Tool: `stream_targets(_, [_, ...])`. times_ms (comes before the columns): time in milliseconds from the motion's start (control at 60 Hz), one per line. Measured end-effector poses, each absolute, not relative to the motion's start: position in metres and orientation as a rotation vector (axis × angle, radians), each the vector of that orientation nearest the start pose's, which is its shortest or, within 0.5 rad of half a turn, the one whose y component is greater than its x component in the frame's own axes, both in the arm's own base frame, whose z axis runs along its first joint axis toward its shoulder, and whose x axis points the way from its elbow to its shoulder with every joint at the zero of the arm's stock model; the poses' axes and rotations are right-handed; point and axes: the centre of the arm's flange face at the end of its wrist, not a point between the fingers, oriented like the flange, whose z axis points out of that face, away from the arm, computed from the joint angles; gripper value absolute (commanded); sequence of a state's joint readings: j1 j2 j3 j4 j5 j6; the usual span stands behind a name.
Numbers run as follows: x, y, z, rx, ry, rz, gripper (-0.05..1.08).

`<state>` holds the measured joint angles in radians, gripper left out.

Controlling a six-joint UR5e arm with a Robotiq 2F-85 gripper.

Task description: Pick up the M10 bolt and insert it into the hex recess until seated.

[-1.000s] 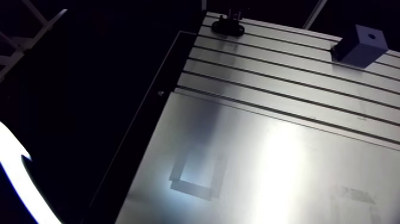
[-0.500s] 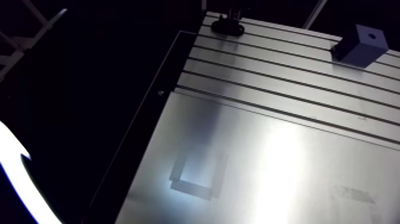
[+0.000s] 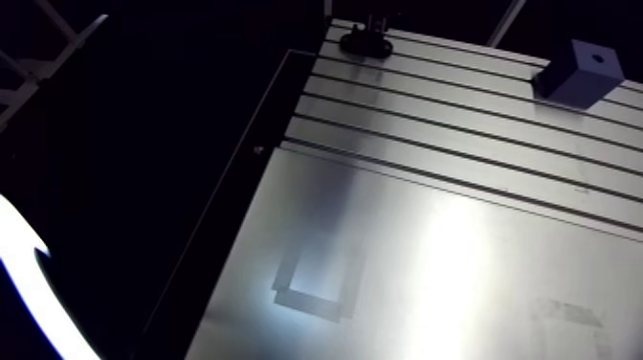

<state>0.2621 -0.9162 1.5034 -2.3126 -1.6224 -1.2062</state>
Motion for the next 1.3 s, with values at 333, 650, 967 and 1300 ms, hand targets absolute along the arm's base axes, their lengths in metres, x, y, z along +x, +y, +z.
stream_targets(333, [-0.642, -0.305, 0.211, 0.174, 3.316, -0.007, 0.73])
stream_targets(650, [-0.640, -0.304, 0.245, 0.154, 3.353, -0.016, 0.76])
stream_targets(967, [-0.633, -0.291, 0.296, 0.060, 3.333, 0.102, 0.93])
stream_targets(1300, [-0.626, -0.250, 0.347, -0.186, 3.239, 0.164, 0.96])
